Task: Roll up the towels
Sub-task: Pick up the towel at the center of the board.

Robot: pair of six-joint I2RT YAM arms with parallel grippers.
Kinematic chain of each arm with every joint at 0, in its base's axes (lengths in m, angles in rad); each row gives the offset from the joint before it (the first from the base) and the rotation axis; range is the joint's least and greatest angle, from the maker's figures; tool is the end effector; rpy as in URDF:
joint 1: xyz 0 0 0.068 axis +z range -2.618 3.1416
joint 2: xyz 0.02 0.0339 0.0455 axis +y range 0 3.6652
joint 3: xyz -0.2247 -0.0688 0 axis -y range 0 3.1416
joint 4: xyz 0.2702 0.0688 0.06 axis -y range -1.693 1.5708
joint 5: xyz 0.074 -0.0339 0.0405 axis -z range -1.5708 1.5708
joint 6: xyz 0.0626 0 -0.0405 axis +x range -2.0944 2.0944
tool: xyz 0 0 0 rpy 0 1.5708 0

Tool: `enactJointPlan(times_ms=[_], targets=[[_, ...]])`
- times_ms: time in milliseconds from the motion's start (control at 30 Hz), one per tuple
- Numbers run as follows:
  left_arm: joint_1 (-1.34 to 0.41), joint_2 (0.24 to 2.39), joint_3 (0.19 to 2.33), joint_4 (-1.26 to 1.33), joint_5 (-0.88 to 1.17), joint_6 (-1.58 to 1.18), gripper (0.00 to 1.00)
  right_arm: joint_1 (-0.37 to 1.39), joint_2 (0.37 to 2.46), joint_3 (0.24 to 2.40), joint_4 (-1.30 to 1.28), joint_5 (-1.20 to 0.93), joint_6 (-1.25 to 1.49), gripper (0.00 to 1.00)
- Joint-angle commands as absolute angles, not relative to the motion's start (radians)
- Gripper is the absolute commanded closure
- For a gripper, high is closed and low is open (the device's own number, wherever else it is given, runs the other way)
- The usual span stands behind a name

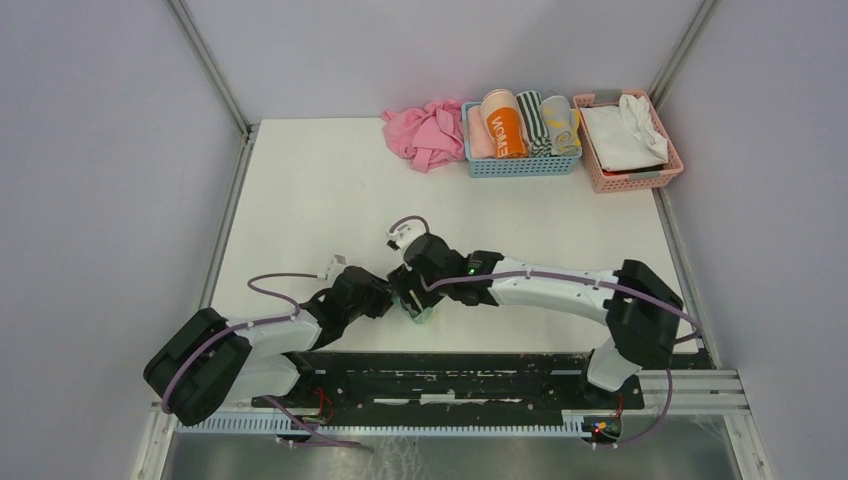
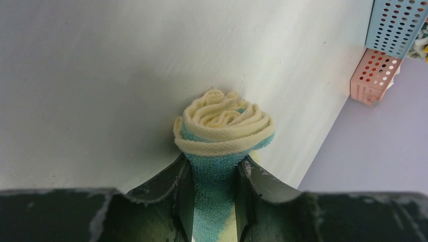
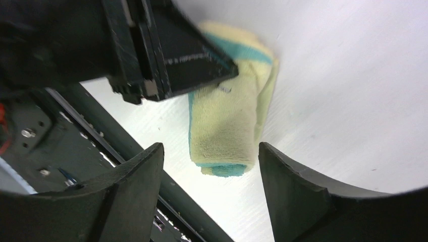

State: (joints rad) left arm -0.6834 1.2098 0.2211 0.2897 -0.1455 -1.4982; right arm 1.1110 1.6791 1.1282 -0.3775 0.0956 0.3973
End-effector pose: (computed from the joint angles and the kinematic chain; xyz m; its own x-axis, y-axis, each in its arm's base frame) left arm 0.1944 -0.1466 0.0435 -0.5735 -0.8056 -0.1486 -0.4586 0.4660 -0.7567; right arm 0.1774 0.3447 0.1374 -0.6630 -0.4709 -0.5820 -0.6617 0.7322 0.1613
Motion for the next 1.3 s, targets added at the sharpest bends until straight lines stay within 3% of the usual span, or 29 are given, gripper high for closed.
enactJointPlan(times_ms=[0,233,533,833,1100,1267], targets=[[-0.689,1.197,0.230,0.133,-0.209,-1.453,0.76,1.083,1.586,1.171,-0.331,0.121,0.359,0.30],[-0.689,1.197,0.229,0.136,-0.203,-1.470,0.76,1.087,1.669,1.146,-0.250,-0.024,0.288,0.44],[-0.690,1.205,0.238,0.140,-0.198,-1.486,0.76,1.122,1.739,1.064,-0.188,-0.039,0.219,0.37],[-0.696,1.187,0.223,0.168,-0.178,-1.533,0.76,1.148,1.832,1.090,-0.284,0.065,0.252,0.34],[-0.696,1.197,0.192,0.221,-0.150,-1.586,0.76,1.147,1.910,1.122,-0.361,0.154,0.274,0.34],[-0.693,1.239,0.180,0.274,-0.135,-1.597,0.74,1.149,1.946,1.155,-0.394,0.174,0.269,0.42]])
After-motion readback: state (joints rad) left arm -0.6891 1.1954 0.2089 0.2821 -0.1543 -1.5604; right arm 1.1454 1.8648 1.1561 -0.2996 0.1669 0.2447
